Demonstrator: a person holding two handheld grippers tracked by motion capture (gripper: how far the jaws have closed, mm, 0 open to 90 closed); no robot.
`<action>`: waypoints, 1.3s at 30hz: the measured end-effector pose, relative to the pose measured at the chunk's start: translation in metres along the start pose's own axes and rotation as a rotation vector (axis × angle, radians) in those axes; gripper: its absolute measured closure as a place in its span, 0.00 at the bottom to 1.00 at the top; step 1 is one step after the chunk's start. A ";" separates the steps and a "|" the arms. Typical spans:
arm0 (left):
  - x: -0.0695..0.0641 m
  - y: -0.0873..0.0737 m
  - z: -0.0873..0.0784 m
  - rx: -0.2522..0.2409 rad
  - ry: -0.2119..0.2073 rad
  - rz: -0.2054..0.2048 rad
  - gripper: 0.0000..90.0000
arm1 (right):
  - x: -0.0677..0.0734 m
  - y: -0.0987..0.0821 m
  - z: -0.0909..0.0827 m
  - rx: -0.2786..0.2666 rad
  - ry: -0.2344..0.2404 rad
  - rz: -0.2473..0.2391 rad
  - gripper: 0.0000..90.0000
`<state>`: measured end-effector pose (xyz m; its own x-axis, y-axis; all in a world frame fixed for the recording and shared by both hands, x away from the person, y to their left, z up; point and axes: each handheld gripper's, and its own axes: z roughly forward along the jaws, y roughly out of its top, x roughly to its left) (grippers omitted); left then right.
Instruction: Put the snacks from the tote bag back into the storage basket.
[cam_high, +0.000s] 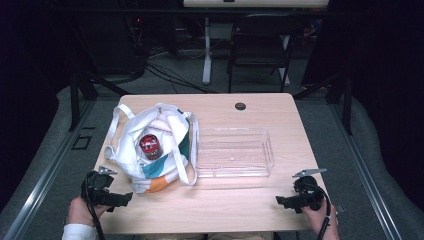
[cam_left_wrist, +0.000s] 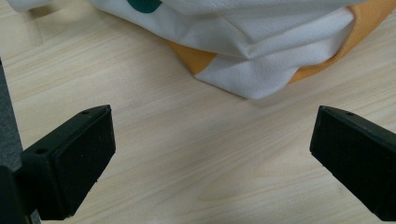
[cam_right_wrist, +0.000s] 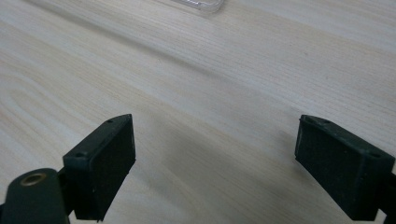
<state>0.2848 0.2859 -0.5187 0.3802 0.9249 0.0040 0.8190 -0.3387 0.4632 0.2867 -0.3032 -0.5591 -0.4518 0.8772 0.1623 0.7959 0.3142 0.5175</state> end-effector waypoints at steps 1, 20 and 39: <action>0.000 0.000 0.000 0.001 0.000 0.003 0.00 | 0.000 0.000 0.000 0.003 0.003 -0.003 0.13; -0.001 0.000 -0.001 -0.002 0.002 0.008 0.01 | 0.001 0.000 0.000 0.004 0.005 -0.001 0.13; 0.000 0.004 -0.013 -0.043 0.012 0.007 0.01 | 0.001 0.000 0.000 0.005 0.003 0.000 0.13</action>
<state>0.2829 0.2865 -0.5054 0.3807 0.9245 0.0181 0.7969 -0.3380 0.5008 0.2865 -0.3021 -0.5589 -0.4533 0.8759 0.1651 0.7980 0.3163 0.5130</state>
